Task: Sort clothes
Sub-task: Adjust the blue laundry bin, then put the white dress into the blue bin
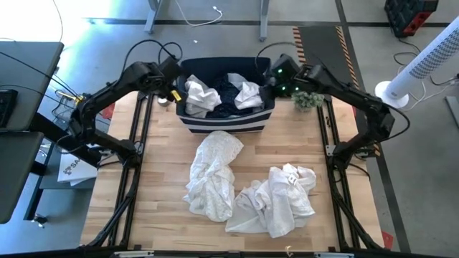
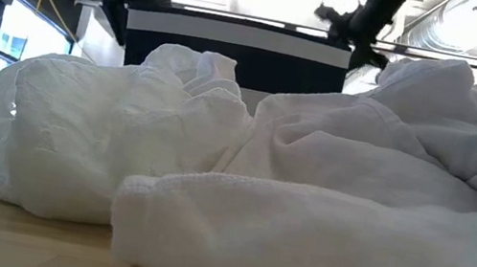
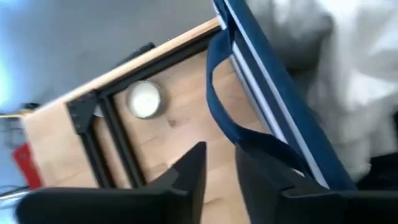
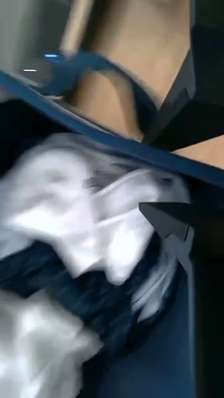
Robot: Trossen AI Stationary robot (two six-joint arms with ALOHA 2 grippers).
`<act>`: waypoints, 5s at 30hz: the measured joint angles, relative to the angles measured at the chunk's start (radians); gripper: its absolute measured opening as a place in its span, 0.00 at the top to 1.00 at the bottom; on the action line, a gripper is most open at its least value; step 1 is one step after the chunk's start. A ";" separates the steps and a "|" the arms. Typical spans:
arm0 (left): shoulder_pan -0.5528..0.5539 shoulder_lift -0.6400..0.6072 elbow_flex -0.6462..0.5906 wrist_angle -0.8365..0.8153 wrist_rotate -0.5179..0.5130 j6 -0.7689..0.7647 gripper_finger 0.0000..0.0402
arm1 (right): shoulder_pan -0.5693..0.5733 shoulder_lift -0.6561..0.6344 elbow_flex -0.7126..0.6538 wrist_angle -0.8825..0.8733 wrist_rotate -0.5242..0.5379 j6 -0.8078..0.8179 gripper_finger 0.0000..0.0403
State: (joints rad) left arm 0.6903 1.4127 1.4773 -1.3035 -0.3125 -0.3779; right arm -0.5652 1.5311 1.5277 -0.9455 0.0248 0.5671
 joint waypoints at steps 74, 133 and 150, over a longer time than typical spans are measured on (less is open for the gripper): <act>-0.789 -0.201 -0.193 0.712 0.376 -0.458 0.93 | 0.225 -0.270 0.112 0.031 0.125 -0.295 0.58; -0.064 0.492 0.701 0.085 0.448 0.194 0.63 | 0.317 -0.268 0.112 0.050 0.260 -0.049 0.58; -0.068 0.760 0.466 0.097 0.300 0.424 0.66 | 0.337 -0.268 0.112 -0.002 0.257 0.058 0.58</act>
State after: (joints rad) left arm 0.6223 2.1731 1.9433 -1.2068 -0.0123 0.0457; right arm -0.2277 1.2633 1.6398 -0.9478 0.2813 0.6247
